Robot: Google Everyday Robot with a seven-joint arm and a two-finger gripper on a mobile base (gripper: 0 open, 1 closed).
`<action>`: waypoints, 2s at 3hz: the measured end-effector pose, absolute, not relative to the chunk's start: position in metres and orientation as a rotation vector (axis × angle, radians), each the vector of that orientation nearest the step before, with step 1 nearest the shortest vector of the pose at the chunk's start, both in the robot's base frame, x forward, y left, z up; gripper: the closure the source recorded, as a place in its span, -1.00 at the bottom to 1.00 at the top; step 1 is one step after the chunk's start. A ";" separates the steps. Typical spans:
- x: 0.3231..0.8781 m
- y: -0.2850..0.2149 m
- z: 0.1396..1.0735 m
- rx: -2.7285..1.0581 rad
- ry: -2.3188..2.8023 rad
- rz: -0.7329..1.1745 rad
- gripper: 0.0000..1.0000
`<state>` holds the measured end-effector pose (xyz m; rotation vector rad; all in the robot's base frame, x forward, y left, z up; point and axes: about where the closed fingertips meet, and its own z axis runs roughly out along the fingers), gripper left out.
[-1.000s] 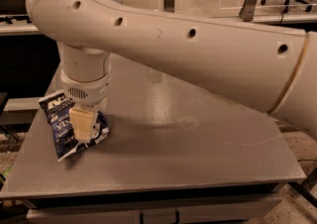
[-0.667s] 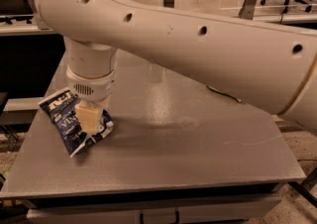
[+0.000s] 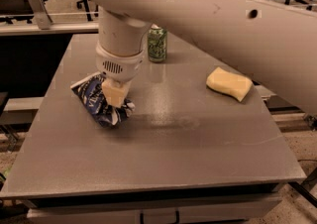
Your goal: Move blue chip bag near green can
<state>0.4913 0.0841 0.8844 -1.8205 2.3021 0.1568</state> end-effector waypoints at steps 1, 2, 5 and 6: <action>0.514 0.052 0.890 -1.764 2.342 0.151 1.00; 0.548 0.005 0.890 -1.683 2.409 0.141 1.00; 0.595 -0.062 0.890 -1.489 2.512 0.112 0.46; 0.600 -0.066 0.888 -1.467 2.518 0.118 0.01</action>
Offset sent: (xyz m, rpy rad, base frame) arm 0.0809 -0.1160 0.0053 -0.0166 0.0220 -0.1703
